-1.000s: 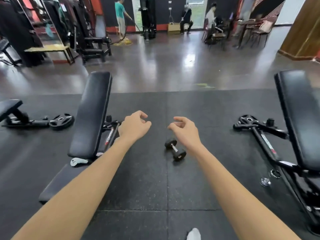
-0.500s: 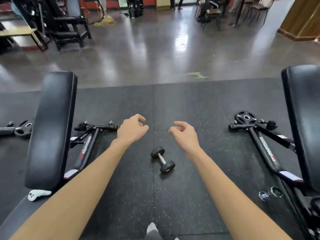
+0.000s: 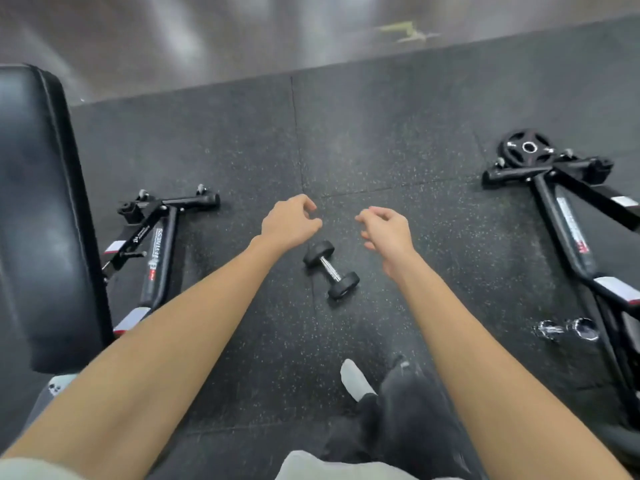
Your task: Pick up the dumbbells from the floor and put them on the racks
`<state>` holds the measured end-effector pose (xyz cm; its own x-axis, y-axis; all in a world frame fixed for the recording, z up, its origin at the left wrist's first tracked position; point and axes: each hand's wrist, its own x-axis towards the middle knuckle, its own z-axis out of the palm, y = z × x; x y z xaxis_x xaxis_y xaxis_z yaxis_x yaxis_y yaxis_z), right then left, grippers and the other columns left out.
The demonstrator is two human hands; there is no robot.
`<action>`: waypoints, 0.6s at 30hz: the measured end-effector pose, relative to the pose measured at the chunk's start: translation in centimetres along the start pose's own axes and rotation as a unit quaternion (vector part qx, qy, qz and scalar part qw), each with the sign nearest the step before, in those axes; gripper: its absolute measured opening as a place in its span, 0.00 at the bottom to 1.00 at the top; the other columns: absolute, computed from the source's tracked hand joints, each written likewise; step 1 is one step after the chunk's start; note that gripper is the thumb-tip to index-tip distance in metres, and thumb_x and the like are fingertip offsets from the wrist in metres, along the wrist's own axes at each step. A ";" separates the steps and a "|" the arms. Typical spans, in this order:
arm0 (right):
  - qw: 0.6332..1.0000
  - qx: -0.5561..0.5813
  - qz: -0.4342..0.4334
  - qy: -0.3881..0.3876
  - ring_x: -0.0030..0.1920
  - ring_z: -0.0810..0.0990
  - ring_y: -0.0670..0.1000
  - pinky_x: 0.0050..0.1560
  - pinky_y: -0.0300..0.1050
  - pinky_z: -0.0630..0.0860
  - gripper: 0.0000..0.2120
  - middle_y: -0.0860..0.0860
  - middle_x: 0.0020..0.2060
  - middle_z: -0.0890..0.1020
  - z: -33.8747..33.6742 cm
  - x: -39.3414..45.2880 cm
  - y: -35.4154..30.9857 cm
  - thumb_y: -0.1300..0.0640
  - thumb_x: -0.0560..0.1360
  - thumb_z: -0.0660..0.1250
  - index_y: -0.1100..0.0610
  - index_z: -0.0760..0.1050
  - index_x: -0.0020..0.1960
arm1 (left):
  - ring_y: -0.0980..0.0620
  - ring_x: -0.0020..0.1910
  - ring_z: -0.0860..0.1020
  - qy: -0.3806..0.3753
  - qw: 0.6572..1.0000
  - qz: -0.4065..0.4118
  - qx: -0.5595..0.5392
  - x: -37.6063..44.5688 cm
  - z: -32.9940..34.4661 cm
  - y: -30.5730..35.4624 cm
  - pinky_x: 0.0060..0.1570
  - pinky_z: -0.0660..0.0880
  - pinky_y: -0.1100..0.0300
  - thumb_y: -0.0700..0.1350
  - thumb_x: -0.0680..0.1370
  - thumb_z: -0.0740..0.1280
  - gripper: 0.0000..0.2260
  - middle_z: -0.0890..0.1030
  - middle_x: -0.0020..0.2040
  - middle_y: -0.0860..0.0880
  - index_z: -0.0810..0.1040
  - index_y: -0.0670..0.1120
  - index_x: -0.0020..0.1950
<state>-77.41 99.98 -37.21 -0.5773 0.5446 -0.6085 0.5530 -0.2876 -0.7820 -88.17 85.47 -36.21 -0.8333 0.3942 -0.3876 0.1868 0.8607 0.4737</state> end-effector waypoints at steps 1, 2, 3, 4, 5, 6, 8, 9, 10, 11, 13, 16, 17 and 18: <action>1.000 0.003 0.015 0.004 0.54 0.78 0.54 0.69 0.59 0.74 0.21 0.52 0.56 0.82 0.4 1.4 0.2 0.54 0.73 0.71 0.55 0.77 0.66 | 0.50 0.56 0.78 -0.013 1.000 -0.001 0.008 1.6 0.7 -0.3 0.55 0.76 0.53 0.52 0.75 0.67 0.17 0.80 0.58 0.53 0.76 0.53 0.63; 0.999 0.006 0.029 0.012 0.53 0.78 0.54 0.68 0.58 0.74 0.21 0.51 0.54 0.81 0.8 3.0 0.6 0.54 0.73 0.71 0.55 0.77 0.66 | 0.50 0.55 0.78 -0.024 1.000 -0.001 0.018 3.2 1.5 -0.7 0.54 0.75 0.53 0.52 0.75 0.67 0.17 0.80 0.58 0.53 0.76 0.53 0.63; 0.999 0.008 0.043 0.019 0.53 0.78 0.55 0.68 0.58 0.75 0.21 0.51 0.53 0.80 1.2 4.6 0.9 0.54 0.73 0.71 0.55 0.77 0.66 | 0.50 0.54 0.77 -0.032 0.999 -0.001 0.024 5.0 2.3 -1.1 0.52 0.75 0.54 0.52 0.74 0.67 0.18 0.80 0.58 0.53 0.76 0.54 0.63; 0.998 0.009 0.059 0.027 0.54 0.78 0.55 0.68 0.57 0.75 0.22 0.51 0.53 0.79 1.7 6.2 1.4 0.53 0.73 0.71 0.55 0.77 0.66 | 0.50 0.52 0.77 -0.041 0.999 -0.001 0.029 6.7 3.1 -1.5 0.50 0.73 0.55 0.53 0.74 0.68 0.18 0.80 0.58 0.53 0.76 0.54 0.64; 0.996 0.012 0.077 0.031 0.53 0.77 0.55 0.68 0.57 0.75 0.23 0.51 0.53 0.78 2.2 7.7 2.0 0.53 0.73 0.71 0.54 0.76 0.67 | 0.51 0.52 0.76 -0.051 0.998 0.000 0.034 8.3 3.9 -2.0 0.49 0.73 0.56 0.53 0.74 0.68 0.19 0.79 0.58 0.52 0.76 0.53 0.64; 0.995 0.017 0.094 0.031 0.52 0.75 0.54 0.68 0.57 0.75 0.24 0.51 0.52 0.76 2.8 9.3 2.8 0.52 0.73 0.71 0.54 0.74 0.69 | 0.51 0.52 0.76 -0.060 0.997 0.001 0.041 10.0 4.8 -2.6 0.49 0.72 0.56 0.53 0.74 0.68 0.19 0.79 0.59 0.52 0.76 0.53 0.64; 0.991 0.025 0.124 0.040 0.51 0.72 0.53 0.67 0.56 0.74 0.27 0.51 0.51 0.73 4.1 12.5 4.7 0.52 0.73 0.71 0.54 0.72 0.71 | 0.50 0.54 0.76 -0.076 0.996 0.002 0.054 13.4 6.5 -3.9 0.49 0.72 0.55 0.53 0.74 0.69 0.20 0.79 0.61 0.51 0.75 0.52 0.65; 0.989 0.025 0.140 0.047 0.51 0.72 0.53 0.67 0.57 0.74 0.27 0.51 0.52 0.73 4.8 14.1 5.8 0.51 0.74 0.71 0.55 0.72 0.71 | 0.50 0.55 0.76 -0.085 0.995 -0.003 0.057 14.9 7.5 -4.7 0.49 0.72 0.55 0.53 0.74 0.69 0.20 0.78 0.62 0.51 0.75 0.52 0.65; 0.986 0.026 0.156 0.049 0.52 0.72 0.54 0.67 0.57 0.74 0.27 0.52 0.52 0.74 5.4 15.6 6.8 0.51 0.74 0.71 0.55 0.72 0.71 | 0.50 0.55 0.76 -0.094 0.994 -0.010 0.060 16.4 8.5 -5.6 0.49 0.72 0.55 0.53 0.74 0.69 0.21 0.78 0.63 0.50 0.75 0.52 0.66; 0.983 0.028 0.175 0.052 0.53 0.74 0.54 0.67 0.57 0.75 0.28 0.52 0.54 0.75 6.0 17.2 7.9 0.50 0.74 0.70 0.56 0.73 0.72 | 0.50 0.55 0.76 -0.105 0.992 -0.011 0.066 17.8 9.5 -6.4 0.49 0.72 0.55 0.53 0.74 0.69 0.22 0.78 0.63 0.50 0.74 0.52 0.67; 0.974 0.034 0.216 0.064 0.59 0.75 0.56 0.66 0.56 0.75 0.29 0.53 0.60 0.77 7.1 19.6 10.7 0.50 0.74 0.70 0.57 0.72 0.73 | 0.49 0.55 0.76 -0.131 0.988 -0.012 0.079 19.9 11.8 -8.4 0.49 0.72 0.55 0.53 0.73 0.69 0.26 0.78 0.64 0.48 0.72 0.50 0.70; 0.957 0.059 0.273 0.082 0.56 0.73 0.56 0.62 0.54 0.73 0.31 0.52 0.59 0.74 8.5 22.7 15.1 0.49 0.73 0.70 0.57 0.70 0.74 | 0.45 0.63 0.75 -0.163 0.982 -0.028 0.093 22.7 15.7 -11.7 0.53 0.72 0.53 0.54 0.72 0.70 0.33 0.75 0.67 0.45 0.66 0.46 0.75; 0.951 0.065 0.286 0.093 0.57 0.73 0.55 0.61 0.54 0.73 0.31 0.52 0.59 0.75 9.0 23.7 16.7 0.49 0.73 0.70 0.58 0.71 0.74 | 0.43 0.63 0.75 -0.174 0.980 -0.035 0.095 23.7 17.0 -12.7 0.53 0.72 0.53 0.54 0.72 0.70 0.35 0.74 0.67 0.44 0.64 0.45 0.76; 0.946 0.071 0.298 0.104 0.57 0.74 0.56 0.59 0.54 0.73 0.29 0.53 0.59 0.76 9.4 24.9 18.3 0.49 0.73 0.70 0.58 0.72 0.72 | 0.43 0.63 0.75 -0.182 0.978 -0.039 0.097 24.9 18.4 -13.7 0.54 0.73 0.52 0.55 0.72 0.71 0.37 0.74 0.67 0.43 0.63 0.44 0.77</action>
<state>-87.36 100.87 -67.92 -0.0492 0.3912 -0.9190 0.6475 -0.6881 -0.3276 -101.85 89.44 -66.87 -0.6153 0.3823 -0.6894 0.2542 0.9240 0.2855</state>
